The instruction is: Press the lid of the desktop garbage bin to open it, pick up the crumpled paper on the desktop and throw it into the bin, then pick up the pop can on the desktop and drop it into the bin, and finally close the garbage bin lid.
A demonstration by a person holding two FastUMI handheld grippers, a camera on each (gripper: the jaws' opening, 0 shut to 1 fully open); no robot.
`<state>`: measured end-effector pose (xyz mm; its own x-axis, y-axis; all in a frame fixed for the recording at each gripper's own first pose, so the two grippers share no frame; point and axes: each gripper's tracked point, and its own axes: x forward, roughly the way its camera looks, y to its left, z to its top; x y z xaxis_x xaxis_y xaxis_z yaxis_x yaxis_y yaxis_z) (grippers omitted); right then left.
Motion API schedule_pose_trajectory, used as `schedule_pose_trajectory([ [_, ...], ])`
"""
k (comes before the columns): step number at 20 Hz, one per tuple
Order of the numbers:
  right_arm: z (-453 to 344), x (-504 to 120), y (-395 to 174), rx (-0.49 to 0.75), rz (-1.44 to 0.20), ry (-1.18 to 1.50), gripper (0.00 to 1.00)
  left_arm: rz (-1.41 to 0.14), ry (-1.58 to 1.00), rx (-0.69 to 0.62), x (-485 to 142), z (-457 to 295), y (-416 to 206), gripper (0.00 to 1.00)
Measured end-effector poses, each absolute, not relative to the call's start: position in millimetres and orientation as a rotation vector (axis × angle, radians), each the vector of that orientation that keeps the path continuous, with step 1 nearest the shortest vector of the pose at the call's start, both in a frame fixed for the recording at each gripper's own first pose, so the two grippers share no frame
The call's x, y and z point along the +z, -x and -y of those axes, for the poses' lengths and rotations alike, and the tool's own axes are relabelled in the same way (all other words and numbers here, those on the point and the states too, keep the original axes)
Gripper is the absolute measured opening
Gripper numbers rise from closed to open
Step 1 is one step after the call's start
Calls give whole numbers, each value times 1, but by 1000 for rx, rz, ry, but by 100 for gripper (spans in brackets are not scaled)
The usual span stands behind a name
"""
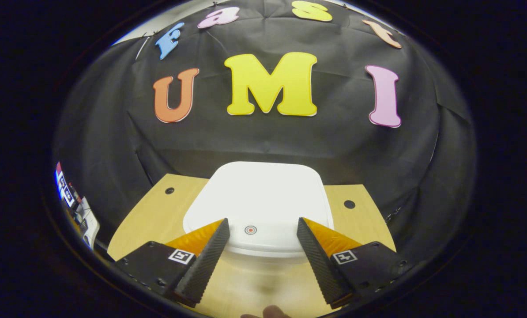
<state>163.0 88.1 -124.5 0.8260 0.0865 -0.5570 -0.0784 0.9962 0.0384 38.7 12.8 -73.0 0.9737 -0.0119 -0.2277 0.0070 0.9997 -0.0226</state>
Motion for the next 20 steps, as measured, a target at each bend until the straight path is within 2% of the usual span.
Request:
schedule_pose_trajectory([
  [4, -88, -136, -161, 81, -585, -7, 100, -234, 30, -28, -75, -2, -45, 100],
  [14, -87, -120, -161, 105, -452, -39, 96, -192, 7, -85, -59, 14, -69, 100],
  [20, -32, -78, -139, 28, -303, -8, 95, -141, -14, -109, -35, 24, -94, 100],
])
